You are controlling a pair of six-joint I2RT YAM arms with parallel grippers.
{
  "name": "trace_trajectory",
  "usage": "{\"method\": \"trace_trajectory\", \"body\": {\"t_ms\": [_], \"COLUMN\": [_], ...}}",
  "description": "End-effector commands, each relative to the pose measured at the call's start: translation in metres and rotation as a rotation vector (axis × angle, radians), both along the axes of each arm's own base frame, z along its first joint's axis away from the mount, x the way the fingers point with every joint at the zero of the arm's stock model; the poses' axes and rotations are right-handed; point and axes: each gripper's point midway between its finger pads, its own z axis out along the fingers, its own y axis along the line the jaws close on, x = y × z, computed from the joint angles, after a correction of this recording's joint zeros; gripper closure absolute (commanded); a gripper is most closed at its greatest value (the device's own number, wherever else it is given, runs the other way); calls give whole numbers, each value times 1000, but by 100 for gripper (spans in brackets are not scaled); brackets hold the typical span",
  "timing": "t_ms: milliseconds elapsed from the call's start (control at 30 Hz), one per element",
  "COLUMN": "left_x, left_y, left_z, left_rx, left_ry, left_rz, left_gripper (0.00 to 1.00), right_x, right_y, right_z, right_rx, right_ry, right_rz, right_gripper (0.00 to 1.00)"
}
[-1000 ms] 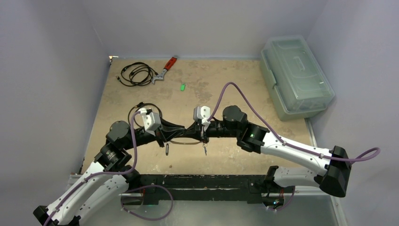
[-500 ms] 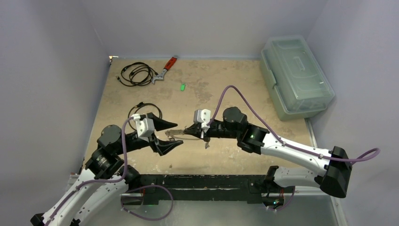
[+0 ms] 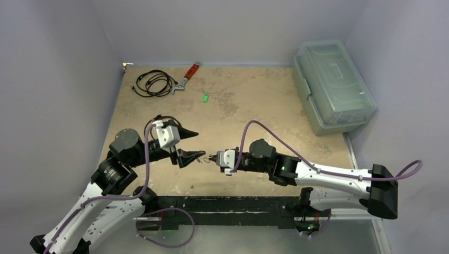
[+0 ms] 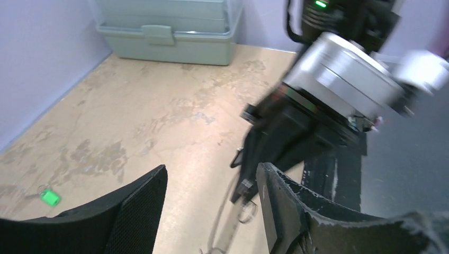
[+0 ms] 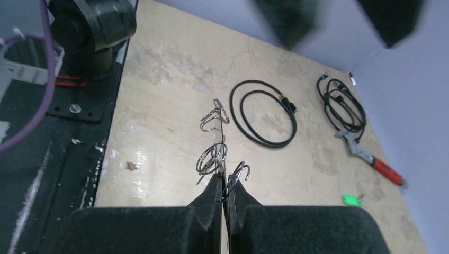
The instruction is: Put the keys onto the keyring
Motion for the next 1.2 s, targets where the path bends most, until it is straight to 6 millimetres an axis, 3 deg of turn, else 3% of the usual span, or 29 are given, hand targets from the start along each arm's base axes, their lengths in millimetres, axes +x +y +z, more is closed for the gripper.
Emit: {"method": "trace_trajectory", "body": {"t_ms": [0, 300, 400, 533, 667, 900, 1000, 1033, 1067, 1167], "left_x": [27, 82, 102, 131, 158, 236, 268, 278, 286, 315], "left_y": [9, 48, 56, 46, 27, 17, 10, 6, 4, -1], "left_z": [19, 10, -4, -35, -48, -81, -87, -98, -94, -121], "left_rx": [-14, -25, 51, 177, 223, 244, 266, 294, 290, 342], "left_ry": [14, 165, 218, 308, 355, 508, 516, 533, 530, 575], "left_rz": [164, 583, 703, 774, 786, 825, 861, 873, 883, 933], "left_gripper": [36, 32, 32, 32, 32, 36, 37, 37, 37, 37], "right_x": [12, 21, 22, 22, 21, 26, 54, 64, 74, 97], "right_y": [1, -2, -3, -4, -4, -7, -22, -28, -35, -50], "right_z": [23, 10, 6, 6, 4, -2, 3, 3, 4, 4], "right_rx": [58, 13, 0, -4, -10, -23, -36, -49, -56, -63], "right_ry": [-237, -346, -351, -349, -346, -309, -338, -344, -343, -305], "right_rz": [-92, -192, -204, -207, -203, -248, -425, -486, -545, -654], "right_gripper": [100, 100, 100, 100, 100, 100, 100, 100, 100, 100]}}
